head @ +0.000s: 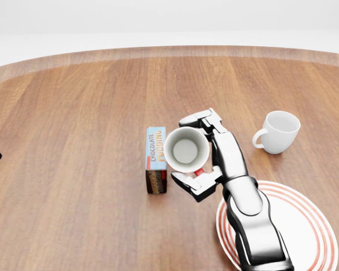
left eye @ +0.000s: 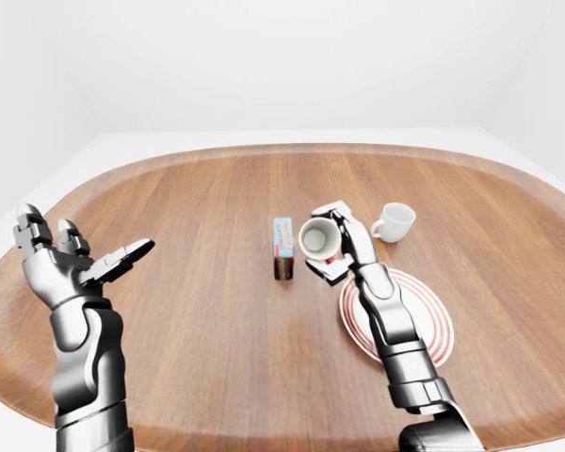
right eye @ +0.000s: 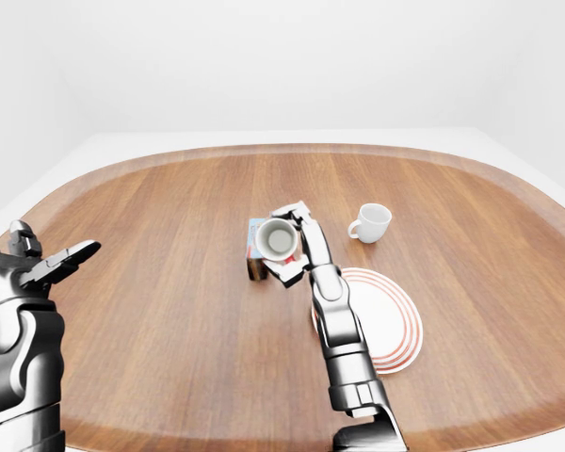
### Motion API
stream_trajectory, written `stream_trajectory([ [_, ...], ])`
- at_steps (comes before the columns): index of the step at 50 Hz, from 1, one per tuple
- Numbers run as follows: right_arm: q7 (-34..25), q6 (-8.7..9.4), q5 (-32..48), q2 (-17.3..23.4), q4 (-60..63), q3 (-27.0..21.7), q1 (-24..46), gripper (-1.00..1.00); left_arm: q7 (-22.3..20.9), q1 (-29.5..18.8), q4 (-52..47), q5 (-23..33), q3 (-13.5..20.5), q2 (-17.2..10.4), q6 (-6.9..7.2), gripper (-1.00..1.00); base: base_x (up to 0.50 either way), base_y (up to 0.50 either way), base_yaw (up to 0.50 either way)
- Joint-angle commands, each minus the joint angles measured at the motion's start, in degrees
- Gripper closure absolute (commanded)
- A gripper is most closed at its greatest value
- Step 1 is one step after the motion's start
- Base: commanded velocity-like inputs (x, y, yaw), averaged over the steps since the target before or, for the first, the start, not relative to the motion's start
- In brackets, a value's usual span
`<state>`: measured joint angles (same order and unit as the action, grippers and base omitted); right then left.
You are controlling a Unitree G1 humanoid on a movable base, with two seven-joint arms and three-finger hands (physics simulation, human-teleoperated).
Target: Pick up the red mug and put it on the plate
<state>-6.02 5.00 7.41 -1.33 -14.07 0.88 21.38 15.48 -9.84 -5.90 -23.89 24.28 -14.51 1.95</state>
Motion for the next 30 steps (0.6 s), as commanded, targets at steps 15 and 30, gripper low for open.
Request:
stream_trajectory([
  [15,-2.5,0.0,-10.62,31.38,-29.06,-16.26,19.73,1.0,-0.16,-0.12,0.99,0.42,-0.22,-0.06,-0.74,-1.0,0.0,0.0,0.0],
  [30,-12.27,-0.5,-16.87,32.72,-52.42,-15.83,17.78,1.0,-0.21,-0.01,0.45,0.17,-0.09,-0.05,-0.23,-1.0,0.0,0.0,0.0],
])
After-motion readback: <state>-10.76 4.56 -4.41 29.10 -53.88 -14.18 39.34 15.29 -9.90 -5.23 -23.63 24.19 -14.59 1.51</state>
